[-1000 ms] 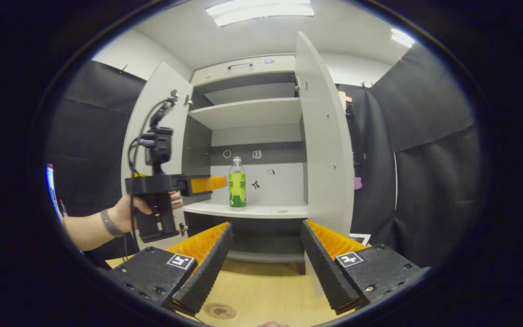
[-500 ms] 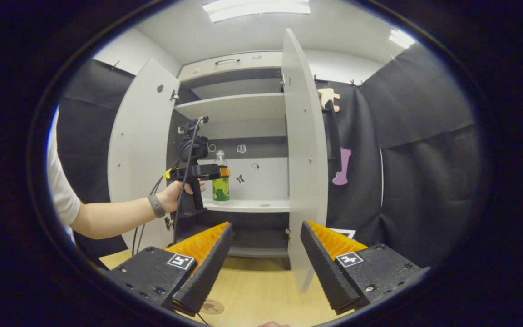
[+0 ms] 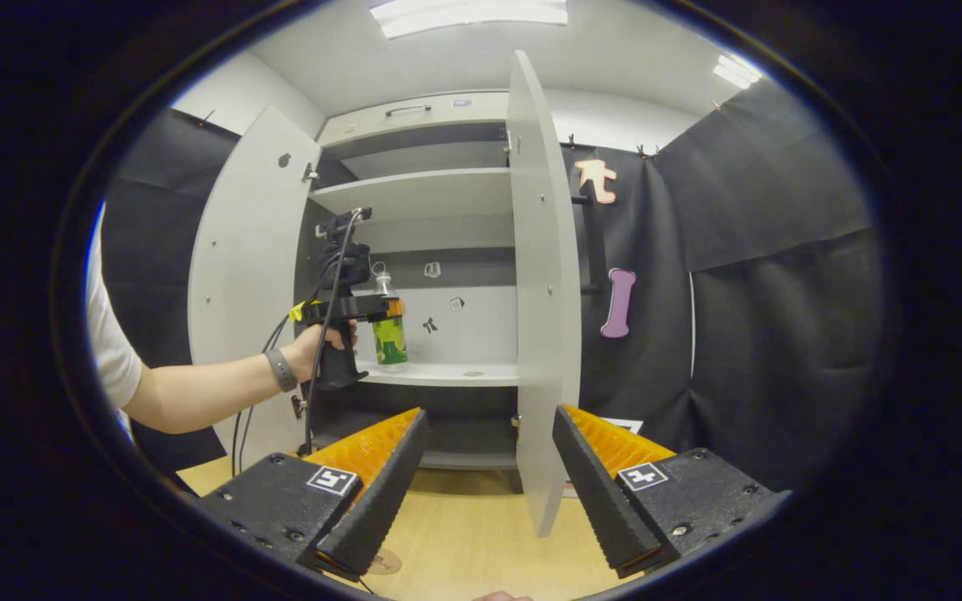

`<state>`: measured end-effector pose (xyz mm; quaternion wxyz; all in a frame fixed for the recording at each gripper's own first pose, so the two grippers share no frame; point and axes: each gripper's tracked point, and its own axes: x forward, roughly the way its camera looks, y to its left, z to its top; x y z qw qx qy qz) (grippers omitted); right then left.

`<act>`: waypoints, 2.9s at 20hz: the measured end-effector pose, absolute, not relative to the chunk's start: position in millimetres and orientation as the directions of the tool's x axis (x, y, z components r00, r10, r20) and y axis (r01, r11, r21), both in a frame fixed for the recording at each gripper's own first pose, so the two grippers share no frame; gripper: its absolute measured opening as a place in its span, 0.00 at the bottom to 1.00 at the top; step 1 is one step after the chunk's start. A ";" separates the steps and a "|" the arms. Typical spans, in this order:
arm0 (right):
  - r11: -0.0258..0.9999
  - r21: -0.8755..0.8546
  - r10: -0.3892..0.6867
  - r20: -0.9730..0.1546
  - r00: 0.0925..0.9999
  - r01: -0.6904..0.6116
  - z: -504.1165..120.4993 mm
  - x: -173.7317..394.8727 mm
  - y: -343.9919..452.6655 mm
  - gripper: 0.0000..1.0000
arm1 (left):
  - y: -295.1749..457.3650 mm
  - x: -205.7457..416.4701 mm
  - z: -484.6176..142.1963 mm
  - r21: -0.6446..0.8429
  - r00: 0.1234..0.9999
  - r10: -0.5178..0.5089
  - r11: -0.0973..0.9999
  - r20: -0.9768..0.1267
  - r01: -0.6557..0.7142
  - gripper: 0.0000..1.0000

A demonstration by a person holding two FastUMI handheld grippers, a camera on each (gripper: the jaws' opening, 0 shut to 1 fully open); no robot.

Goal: Grasp the bottle in the cabinet with the left hand and place it on the coaster, then close the right door with the right hand and the left door with the left hand.

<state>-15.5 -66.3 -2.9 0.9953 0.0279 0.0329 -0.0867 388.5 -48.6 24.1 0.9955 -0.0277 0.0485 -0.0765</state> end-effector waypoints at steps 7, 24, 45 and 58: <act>0.992 0.060 -0.107 -0.061 0.992 0.110 -1.1 -8.4 -45.5 0.99 | -58.5 318.5 40.6 -0.070 0.963 -0.258 0.965 -0.082 0.253 0.71; 0.998 0.042 -0.043 0.085 0.995 0.040 98.8 4.8 -29.1 0.98 | -56.4 74.8 -97.7 0.055 0.964 -0.260 0.963 -0.047 0.262 0.71; 0.992 0.013 -0.122 -0.036 0.992 0.122 56.3 0.0 -40.5 0.98 | -70.3 10.6 -228.2 0.039 0.968 -0.199 0.977 -0.154 0.207 0.70; 0.994 0.043 -0.102 -0.041 0.994 0.103 53.8 -1.8 -35.8 0.99 | -72.6 -1.7 -215.7 0.018 0.953 -0.251 0.966 -0.171 0.257 0.88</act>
